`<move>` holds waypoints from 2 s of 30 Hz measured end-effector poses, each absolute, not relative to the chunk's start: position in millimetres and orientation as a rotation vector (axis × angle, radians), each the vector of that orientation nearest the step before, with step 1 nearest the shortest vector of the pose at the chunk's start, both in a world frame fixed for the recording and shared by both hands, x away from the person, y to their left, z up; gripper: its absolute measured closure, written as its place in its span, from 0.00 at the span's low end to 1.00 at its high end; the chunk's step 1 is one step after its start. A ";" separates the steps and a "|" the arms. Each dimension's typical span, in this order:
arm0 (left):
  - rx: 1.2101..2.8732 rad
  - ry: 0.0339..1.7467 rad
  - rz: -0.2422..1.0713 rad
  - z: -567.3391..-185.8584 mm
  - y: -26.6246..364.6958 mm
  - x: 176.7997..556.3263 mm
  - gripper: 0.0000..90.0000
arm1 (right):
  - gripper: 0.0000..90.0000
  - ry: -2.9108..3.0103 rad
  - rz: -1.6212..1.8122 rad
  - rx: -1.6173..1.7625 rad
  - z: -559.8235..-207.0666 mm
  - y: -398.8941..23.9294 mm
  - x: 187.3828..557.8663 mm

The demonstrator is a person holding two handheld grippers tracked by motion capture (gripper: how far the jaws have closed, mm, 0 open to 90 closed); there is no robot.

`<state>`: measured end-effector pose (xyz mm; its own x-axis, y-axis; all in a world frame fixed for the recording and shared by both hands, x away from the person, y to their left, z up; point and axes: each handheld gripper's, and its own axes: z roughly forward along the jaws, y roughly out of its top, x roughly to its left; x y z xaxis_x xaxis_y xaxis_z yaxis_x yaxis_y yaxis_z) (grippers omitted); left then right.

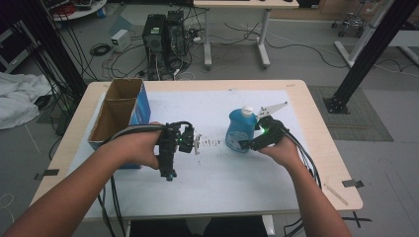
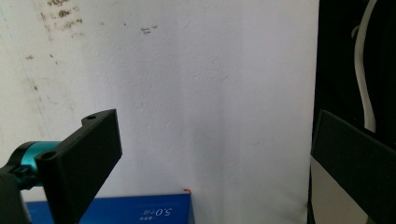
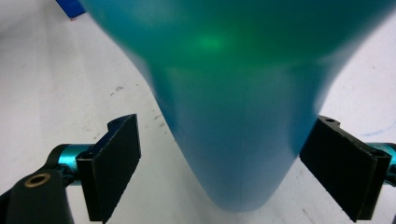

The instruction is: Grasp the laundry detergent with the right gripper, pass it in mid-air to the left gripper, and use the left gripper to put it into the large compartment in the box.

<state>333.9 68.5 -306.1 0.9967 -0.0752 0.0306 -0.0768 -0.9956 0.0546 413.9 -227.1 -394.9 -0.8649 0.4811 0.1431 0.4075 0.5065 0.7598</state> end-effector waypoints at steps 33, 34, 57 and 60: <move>3.081 -0.107 0.039 -306.9 68.6 333.9 0.02 | 0.28 2.547 1.313 0.760 -397.5 -221.7 415.8; 3.080 -0.113 0.041 -306.8 68.5 333.9 0.02 | 0.28 2.545 1.310 0.757 -397.6 -221.8 415.7; 3.079 -0.116 0.044 -306.6 65.2 333.7 0.02 | 0.42 2.537 1.334 0.737 -397.6 -220.7 414.3; 3.081 -0.115 0.043 -306.8 65.1 333.7 0.02 | 0.42 2.536 1.332 0.732 -398.0 -220.3 414.5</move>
<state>333.7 65.1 -306.8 0.9968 -0.0740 0.0298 -0.0756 -0.9955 0.0570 414.5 -220.3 -398.0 -0.8612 0.5043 0.0632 0.3382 0.4760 0.8118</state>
